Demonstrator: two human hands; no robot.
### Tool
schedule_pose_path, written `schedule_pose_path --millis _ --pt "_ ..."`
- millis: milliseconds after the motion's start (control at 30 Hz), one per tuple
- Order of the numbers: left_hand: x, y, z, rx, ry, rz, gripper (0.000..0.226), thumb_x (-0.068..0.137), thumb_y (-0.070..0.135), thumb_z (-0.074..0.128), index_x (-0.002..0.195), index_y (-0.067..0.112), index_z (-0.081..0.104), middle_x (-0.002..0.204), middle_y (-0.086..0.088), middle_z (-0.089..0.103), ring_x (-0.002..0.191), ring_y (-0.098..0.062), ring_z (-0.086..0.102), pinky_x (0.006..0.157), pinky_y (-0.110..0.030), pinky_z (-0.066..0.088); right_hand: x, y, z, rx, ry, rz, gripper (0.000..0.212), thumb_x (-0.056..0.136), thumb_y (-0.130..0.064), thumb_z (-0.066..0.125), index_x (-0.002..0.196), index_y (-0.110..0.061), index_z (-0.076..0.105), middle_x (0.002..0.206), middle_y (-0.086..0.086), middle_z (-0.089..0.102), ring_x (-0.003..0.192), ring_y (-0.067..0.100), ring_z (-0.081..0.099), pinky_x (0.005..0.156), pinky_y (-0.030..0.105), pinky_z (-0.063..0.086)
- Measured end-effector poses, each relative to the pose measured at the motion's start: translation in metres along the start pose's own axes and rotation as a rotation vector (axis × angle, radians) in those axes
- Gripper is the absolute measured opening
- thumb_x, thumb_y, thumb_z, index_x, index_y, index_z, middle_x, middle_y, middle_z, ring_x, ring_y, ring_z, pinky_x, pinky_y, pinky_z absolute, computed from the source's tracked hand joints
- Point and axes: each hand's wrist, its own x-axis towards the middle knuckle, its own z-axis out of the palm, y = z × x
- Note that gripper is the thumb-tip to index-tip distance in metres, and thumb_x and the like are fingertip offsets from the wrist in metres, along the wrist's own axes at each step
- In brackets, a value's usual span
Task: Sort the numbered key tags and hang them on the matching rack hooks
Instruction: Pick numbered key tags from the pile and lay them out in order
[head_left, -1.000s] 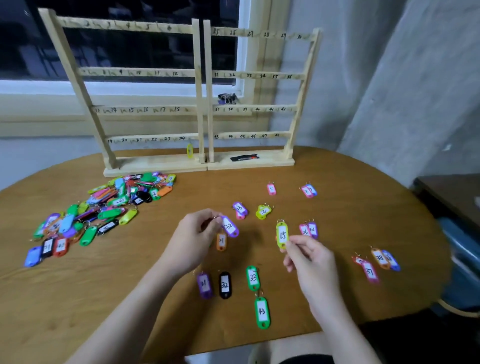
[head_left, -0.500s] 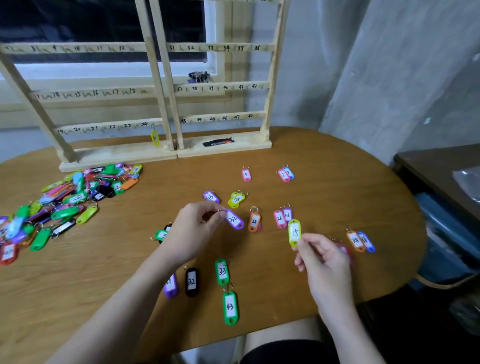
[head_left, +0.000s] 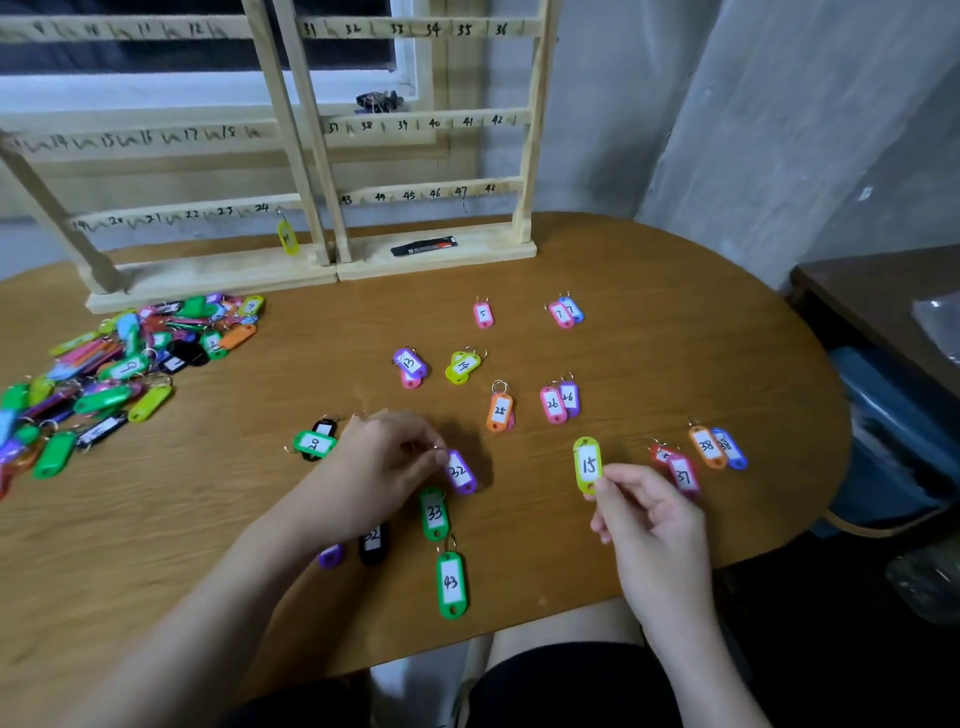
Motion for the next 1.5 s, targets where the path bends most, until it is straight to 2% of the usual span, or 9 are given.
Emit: schedule_pose_path --millis 233,433,600,700,867,1100,1233,1333,1500 --pt "-0.039 -0.021 -0.019 0.079 0.060 -0.029 0.014 0.095 0.042 0.048 0.089 0.038 0.060 0.093 0.019 0.058 0.097 0.000 0.051 0.085 -0.028 0.032 -0.016 0.003 0.013 -0.066 -0.056 -0.063 0.016 0.094 -0.010 0.068 0.091 -0.025 0.073 0.078 -0.007 0.073 0.072 0.012 0.068 0.066 0.020 0.055" --pt "-0.060 -0.028 -0.015 0.208 -0.004 -0.071 0.022 0.089 0.053 0.036 0.088 0.041 0.054 0.094 0.018 0.053 0.098 -0.011 0.050 0.086 -0.040 0.034 -0.027 -0.001 0.034 -0.109 -0.127 -0.091 0.019 0.093 -0.011 0.069 0.090 -0.029 0.072 0.083 -0.012 0.074 0.076 0.013 0.070 0.069 0.028 0.059" --pt "-0.065 -0.031 -0.009 0.225 0.059 -0.089 0.015 0.084 0.056 0.051 0.081 0.041 0.053 0.091 0.020 0.051 0.093 -0.006 0.045 0.076 -0.032 0.024 -0.028 -0.001 0.044 -0.100 -0.161 -0.095 0.019 0.093 -0.008 0.069 0.091 -0.027 0.072 0.085 -0.012 0.075 0.077 0.014 0.071 0.073 0.038 0.061" --pt "-0.064 -0.033 -0.007 0.221 0.128 -0.089 0.017 0.082 0.054 0.051 0.079 0.038 0.055 0.087 0.022 0.049 0.089 -0.005 0.045 0.073 -0.031 0.021 -0.025 -0.002 0.045 -0.098 -0.152 -0.111 0.021 0.093 -0.007 0.069 0.089 -0.028 0.073 0.083 -0.011 0.075 0.077 0.016 0.071 0.073 0.042 0.061" --pt "-0.056 -0.030 -0.005 0.204 0.214 -0.105 0.009 0.083 0.045 0.058 0.081 0.036 0.059 0.084 0.018 0.052 0.088 -0.007 0.045 0.074 -0.031 0.025 -0.006 -0.007 0.042 -0.146 -0.136 -0.122 0.021 0.093 -0.010 0.070 0.089 -0.030 0.072 0.084 -0.012 0.076 0.080 0.013 0.073 0.072 0.039 0.061" --pt "-0.036 -0.021 -0.007 0.182 0.291 -0.156 0.011 0.089 0.040 0.060 0.085 0.031 0.063 0.086 0.016 0.057 0.090 -0.011 0.049 0.078 -0.036 0.033 0.053 -0.020 0.052 -0.294 -0.083 -0.171 0.014 0.092 -0.013 0.070 0.087 -0.026 0.073 0.081 -0.012 0.073 0.080 0.003 0.069 0.068 0.015 0.052" --pt "-0.021 -0.019 -0.011 0.104 0.309 -0.210 0.010 0.092 0.033 0.067 0.083 0.033 0.062 0.083 0.016 0.059 0.090 -0.007 0.050 0.083 -0.038 0.036 0.092 -0.029 0.069 -0.373 -0.060 -0.140 0.011 0.090 -0.015 0.069 0.087 -0.022 0.078 0.078 -0.012 0.073 0.077 0.006 0.068 0.071 0.026 0.055" --pt "-0.008 -0.019 -0.015 0.078 0.301 -0.225 0.010 0.093 0.034 0.065 0.083 0.033 0.062 0.084 0.015 0.060 0.090 -0.008 0.052 0.088 -0.042 0.041 0.117 -0.035 0.085 -0.438 -0.052 -0.107 0.013 0.090 -0.015 0.067 0.088 -0.017 0.079 0.076 -0.016 0.070 0.078 0.005 0.066 0.072 0.027 0.054" --pt "0.010 -0.030 -0.024 0.036 0.283 -0.252 0.007 0.093 0.033 0.065 0.088 0.030 0.067 0.087 0.014 0.064 0.092 -0.012 0.057 0.089 -0.049 0.049 0.145 -0.038 0.107 -0.712 -0.001 -0.076 0.023 0.090 -0.023 0.064 0.070 -0.015 0.072 0.066 -0.004 0.069 0.075 0.027 0.064 0.087 0.041 0.053"
